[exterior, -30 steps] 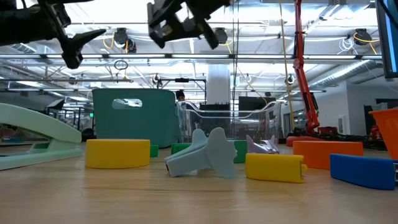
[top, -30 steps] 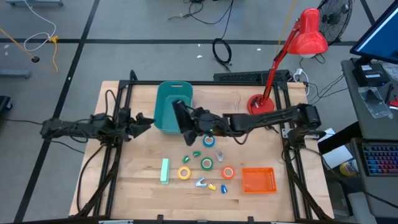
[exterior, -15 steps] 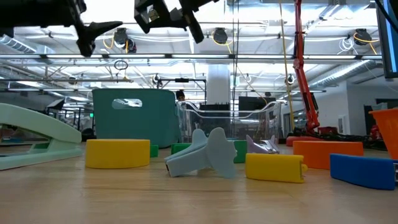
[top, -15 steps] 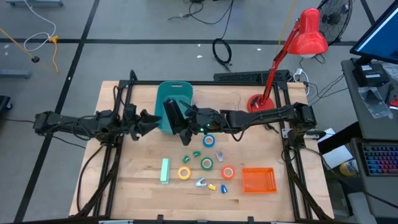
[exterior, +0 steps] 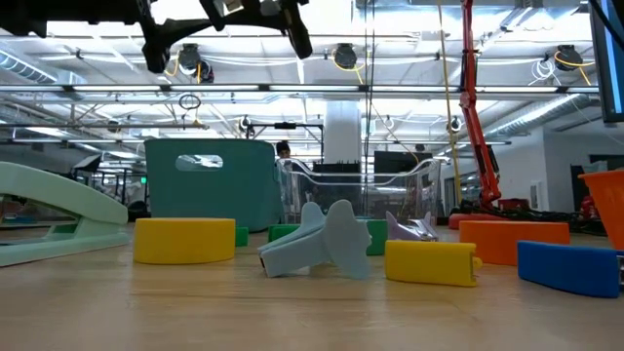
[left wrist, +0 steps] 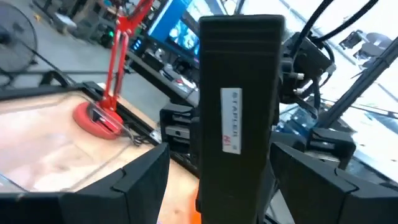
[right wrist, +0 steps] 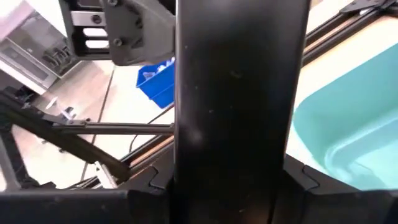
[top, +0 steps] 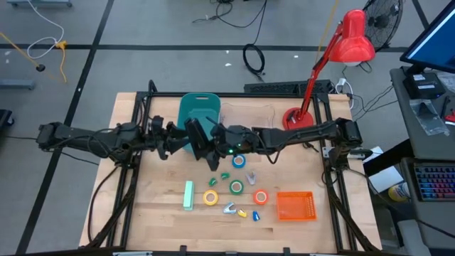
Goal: Pick and place Stapler, Stapler remover, tape
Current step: Put the large black stapler into the blue bin
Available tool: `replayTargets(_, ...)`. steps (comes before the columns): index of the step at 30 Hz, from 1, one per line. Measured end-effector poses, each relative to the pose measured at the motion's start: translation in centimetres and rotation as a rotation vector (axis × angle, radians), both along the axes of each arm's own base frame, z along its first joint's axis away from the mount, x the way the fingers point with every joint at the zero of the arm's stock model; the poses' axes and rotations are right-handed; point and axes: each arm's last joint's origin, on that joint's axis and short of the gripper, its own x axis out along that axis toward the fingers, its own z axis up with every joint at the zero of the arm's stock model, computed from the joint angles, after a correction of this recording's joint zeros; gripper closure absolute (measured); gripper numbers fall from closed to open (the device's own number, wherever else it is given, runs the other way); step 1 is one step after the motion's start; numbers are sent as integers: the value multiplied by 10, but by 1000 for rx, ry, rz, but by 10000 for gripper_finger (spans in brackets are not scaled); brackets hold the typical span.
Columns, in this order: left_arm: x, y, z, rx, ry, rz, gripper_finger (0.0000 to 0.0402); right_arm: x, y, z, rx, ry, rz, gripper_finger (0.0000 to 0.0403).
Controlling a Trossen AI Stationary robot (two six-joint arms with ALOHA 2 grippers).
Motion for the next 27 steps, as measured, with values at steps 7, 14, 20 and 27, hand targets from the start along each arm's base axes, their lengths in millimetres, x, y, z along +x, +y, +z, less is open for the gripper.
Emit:
replayTargets(7,6,-3,5,-19,-60,-99,119,1,2,4,32,-43,52,255)
replayTargets(14,15,-4,6,-24,-110,-114,119,1,3,4,52,-36,70,255)
replayTargets(20,21,-4,4,-23,-129,-115,119,1,5,3,77,-30,77,255)
replayTargets(27,22,-4,8,-8,-185,-112,137,1,5,3,99,-31,75,255)
